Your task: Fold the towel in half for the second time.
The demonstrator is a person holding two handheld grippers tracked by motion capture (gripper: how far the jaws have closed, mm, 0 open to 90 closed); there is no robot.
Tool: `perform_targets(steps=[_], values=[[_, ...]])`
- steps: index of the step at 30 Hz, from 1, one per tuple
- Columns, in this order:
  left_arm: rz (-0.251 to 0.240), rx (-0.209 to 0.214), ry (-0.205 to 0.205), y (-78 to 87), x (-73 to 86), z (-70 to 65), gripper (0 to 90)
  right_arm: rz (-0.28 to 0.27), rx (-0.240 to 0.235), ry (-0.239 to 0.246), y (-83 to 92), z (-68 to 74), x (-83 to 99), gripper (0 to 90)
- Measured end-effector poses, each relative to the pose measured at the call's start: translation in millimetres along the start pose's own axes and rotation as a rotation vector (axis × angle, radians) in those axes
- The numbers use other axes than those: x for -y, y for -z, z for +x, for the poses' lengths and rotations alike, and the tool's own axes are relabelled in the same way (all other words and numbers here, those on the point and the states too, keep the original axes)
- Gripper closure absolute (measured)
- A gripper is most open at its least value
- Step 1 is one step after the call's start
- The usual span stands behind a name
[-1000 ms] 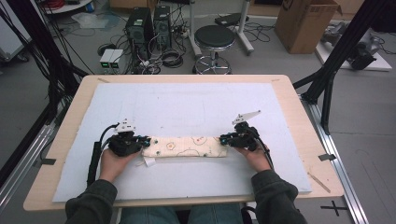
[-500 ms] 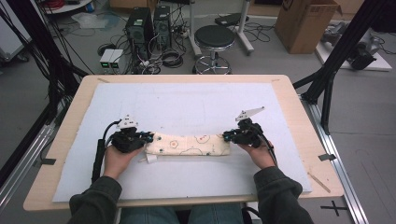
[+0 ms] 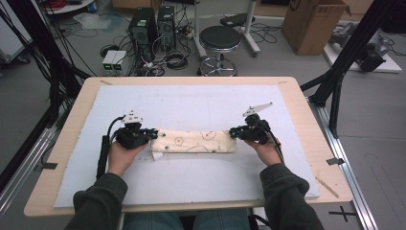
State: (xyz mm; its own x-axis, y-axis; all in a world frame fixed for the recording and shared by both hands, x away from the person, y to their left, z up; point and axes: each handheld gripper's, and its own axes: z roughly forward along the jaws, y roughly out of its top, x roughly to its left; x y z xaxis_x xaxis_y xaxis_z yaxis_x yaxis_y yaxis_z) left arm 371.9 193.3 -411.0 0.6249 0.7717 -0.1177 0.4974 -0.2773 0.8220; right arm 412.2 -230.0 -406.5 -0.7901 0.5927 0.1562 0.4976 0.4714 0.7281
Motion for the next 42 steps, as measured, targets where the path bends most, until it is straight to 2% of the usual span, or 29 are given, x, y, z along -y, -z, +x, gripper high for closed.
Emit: perform_targets(steps=[7,8,15,18,21,22,33,37,39,42], values=[[0.003,-0.012,0.016,-6.8,0.6,6.3,82.5,-0.016,-0.004,-0.026,-1.0,-8.5,-4.5,80.5],[-0.006,-0.016,0.034,-8.1,0.9,7.1,82.5,-0.018,0.001,-0.023,-1.2,-9.1,-6.8,80.5],[-0.021,-0.032,0.080,-14.1,2.0,17.6,82.5,-0.015,0.018,-0.030,-6.2,-16.2,-20.6,80.5],[-0.006,-0.044,0.070,-17.4,-2.9,19.6,82.5,-0.001,0.028,-0.034,-11.2,-18.2,-23.7,80.5],[-0.011,-0.056,0.072,-20.3,-6.9,22.2,82.5,0.001,0.047,-0.039,-14.7,-21.7,-24.2,80.5],[-0.017,-0.055,0.088,-21.7,-6.8,24.2,82.5,0.001,0.048,-0.046,-15.8,-23.3,-23.7,80.5],[0.010,-0.083,0.132,-33.5,-2.8,35.0,82.3,0.002,0.071,-0.084,-30.9,-32.1,-25.3,80.5],[0.006,-0.090,0.128,-35.6,-1.4,35.8,74.8,0.042,0.085,-0.106,-40.1,-36.4,-21.3,79.7],[0.000,-0.109,0.116,-31.8,-2.5,36.6,66.9,0.041,0.084,-0.112,-41.1,-38.2,-20.2,75.8],[-0.037,-0.092,0.117,-22.0,-4.8,38.6,64.4,0.022,0.097,-0.109,-35.9,-38.3,-20.7,69.7]])
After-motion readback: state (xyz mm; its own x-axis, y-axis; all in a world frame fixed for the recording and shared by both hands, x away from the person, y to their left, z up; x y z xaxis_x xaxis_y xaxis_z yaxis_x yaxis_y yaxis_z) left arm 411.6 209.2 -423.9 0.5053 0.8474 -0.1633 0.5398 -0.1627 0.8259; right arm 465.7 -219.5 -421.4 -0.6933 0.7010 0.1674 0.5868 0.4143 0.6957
